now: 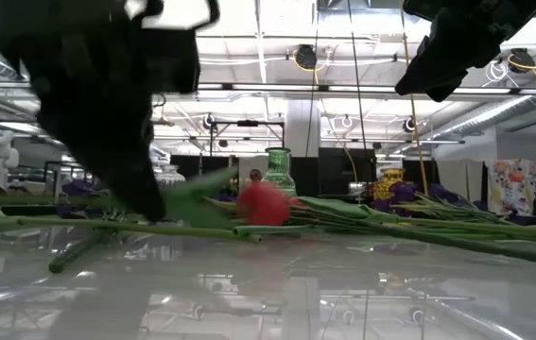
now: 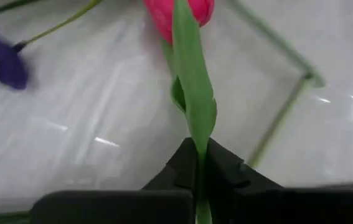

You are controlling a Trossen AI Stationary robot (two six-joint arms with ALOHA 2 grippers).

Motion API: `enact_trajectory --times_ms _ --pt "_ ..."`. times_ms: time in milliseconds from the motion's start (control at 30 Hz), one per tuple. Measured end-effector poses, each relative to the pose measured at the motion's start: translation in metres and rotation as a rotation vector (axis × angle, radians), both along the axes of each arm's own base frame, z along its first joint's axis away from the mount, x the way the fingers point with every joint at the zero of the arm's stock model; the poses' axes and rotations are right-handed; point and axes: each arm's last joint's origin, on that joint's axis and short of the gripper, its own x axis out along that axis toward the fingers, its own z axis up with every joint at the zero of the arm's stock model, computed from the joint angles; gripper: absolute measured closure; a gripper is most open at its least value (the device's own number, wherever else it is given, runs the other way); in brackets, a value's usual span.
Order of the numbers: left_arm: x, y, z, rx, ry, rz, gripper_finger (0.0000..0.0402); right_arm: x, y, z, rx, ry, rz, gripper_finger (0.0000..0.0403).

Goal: Sort flowers into vase by color
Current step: Put the left pink flower into the yellow vase

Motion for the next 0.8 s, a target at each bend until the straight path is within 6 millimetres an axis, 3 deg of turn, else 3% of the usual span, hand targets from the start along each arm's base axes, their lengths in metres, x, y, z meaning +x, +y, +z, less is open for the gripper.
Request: enact_trajectory --times_ms 233,367,533,700,800 --pt "-0.01 0.006 0.056 0.017 -0.11 -0.046 0.0381 0.0 0.0 0.0 0.0 -0.001 0.0 0.0403" --pt "-0.021 0.017 0.102 0.127 -0.317 -0.014 0.0385 0.003 0.001 0.004 0.011 -0.059 -0.009 0.0403" --pt "-0.029 0.027 0.153 0.294 -0.628 0.011 0.0384 0.014 0.001 0.02 -0.041 -0.261 -0.077 0.0403" --pt "-0.022 0.024 0.187 0.434 -0.928 -0.025 0.0384 0.032 0.011 0.024 -0.051 -0.426 -0.017 0.0403" --pt "-0.014 0.024 0.196 0.501 -1.071 -0.003 0.0384 0.047 0.02 0.022 -0.016 -0.538 0.075 0.0397"
